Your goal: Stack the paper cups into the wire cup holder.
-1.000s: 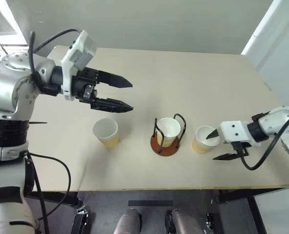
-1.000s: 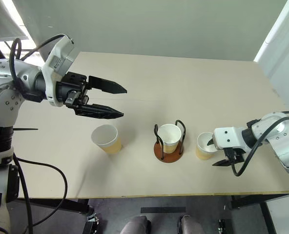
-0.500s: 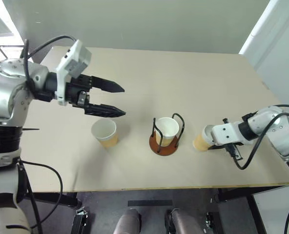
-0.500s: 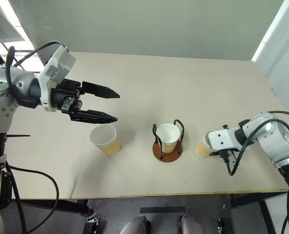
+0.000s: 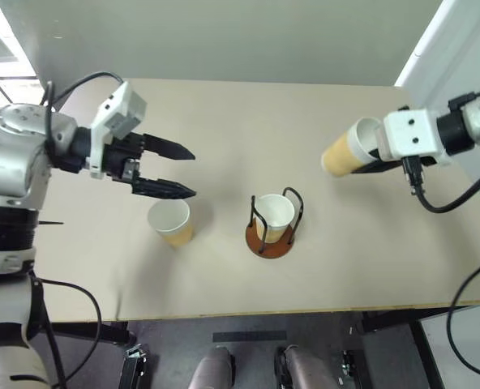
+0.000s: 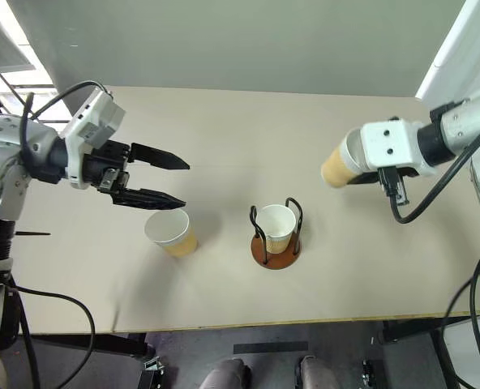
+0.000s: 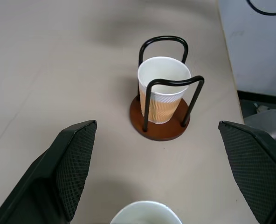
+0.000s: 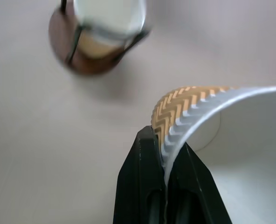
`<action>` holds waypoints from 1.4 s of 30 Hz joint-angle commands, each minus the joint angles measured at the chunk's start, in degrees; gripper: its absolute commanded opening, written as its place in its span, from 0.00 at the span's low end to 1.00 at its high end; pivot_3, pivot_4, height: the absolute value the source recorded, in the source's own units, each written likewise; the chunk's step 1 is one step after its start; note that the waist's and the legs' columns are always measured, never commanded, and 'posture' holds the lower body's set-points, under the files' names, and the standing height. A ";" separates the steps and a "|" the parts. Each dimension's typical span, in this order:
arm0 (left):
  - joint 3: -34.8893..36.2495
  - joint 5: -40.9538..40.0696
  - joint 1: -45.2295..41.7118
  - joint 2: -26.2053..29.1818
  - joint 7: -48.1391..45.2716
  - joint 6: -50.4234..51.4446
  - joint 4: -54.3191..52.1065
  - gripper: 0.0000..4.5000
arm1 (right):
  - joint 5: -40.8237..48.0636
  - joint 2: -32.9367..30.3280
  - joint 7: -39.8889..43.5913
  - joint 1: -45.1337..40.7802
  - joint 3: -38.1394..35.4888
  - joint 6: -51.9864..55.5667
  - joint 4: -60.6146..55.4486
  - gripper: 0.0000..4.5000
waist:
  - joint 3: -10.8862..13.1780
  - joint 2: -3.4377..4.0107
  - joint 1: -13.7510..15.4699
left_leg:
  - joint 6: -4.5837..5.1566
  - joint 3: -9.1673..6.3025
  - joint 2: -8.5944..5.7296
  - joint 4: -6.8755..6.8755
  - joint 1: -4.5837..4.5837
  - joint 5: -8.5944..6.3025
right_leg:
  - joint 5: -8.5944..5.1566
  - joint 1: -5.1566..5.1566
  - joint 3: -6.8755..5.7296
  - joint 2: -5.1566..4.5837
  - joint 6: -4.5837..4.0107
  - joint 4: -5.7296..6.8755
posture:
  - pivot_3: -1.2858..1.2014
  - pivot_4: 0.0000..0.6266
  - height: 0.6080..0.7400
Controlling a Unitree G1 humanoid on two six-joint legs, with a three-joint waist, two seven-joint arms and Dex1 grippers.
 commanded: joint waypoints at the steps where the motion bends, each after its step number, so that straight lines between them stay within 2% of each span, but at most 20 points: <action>1: 0.29 0.41 -1.51 -0.22 -1.86 -1.37 -0.02 1.00 | 2.98 2.61 1.02 -4.73 -0.27 4.80 -3.46 0.01 | 0.07 0.12 -0.05 | 0.00 0.01 0.00 0.00 -0.03 0.00 | 0.00 -0.04 0.00 0.00 0.00 -0.01 | 0.52 0.24 1.00; 6: -0.51 0.97 -2.27 -0.40 -2.99 -0.85 1.02 1.00 | 5.43 6.32 2.17 -7.34 1.09 10.04 -6.04 0.01 | 0.08 0.13 0.01 | -0.03 -0.01 0.00 0.00 -0.33 0.02 | -0.02 -0.32 -0.02 0.01 -0.02 -0.02 | 0.52 0.24 1.00; 12: -1.57 1.23 -2.14 0.35 -3.46 -2.24 1.17 1.00 | 7.65 6.15 2.70 -5.52 4.63 10.99 -10.31 0.01 | 0.10 0.15 0.01 | -0.05 -0.03 -0.02 0.00 -0.46 0.03 | -0.02 -0.45 -0.01 0.01 -0.02 -0.06 | 0.52 0.24 1.00; 26: -2.97 1.57 -2.69 -0.16 -3.46 -3.81 1.13 1.00 | 6.52 6.98 2.70 -4.87 11.83 3.64 -10.01 0.01 | 0.10 0.16 -0.10 | -0.07 -0.03 -0.01 0.04 -0.46 0.07 | -0.01 -0.49 -0.01 0.01 -0.02 0.04 | 0.52 0.24 1.00; 36: -2.84 1.84 -3.44 -1.65 -2.77 -3.21 0.09 1.00 | 0.69 10.95 2.70 -5.22 14.21 -3.19 -5.48 0.01 | 0.10 0.16 -0.12 | -0.06 -0.04 -0.01 0.04 -0.46 0.06 | -0.01 -0.50 -0.01 0.00 -0.02 0.03 | 0.52 0.24 1.00; 42: -2.57 2.17 -3.42 -2.15 -2.68 -2.94 -0.28 1.00 | 0.17 9.66 2.70 -5.29 15.96 -6.67 -4.95 0.01 | 0.10 0.16 -0.12 | -0.06 -0.04 -0.01 0.03 -0.46 0.06 | -0.01 -0.50 -0.01 0.00 -0.02 0.02 | 0.52 0.24 1.00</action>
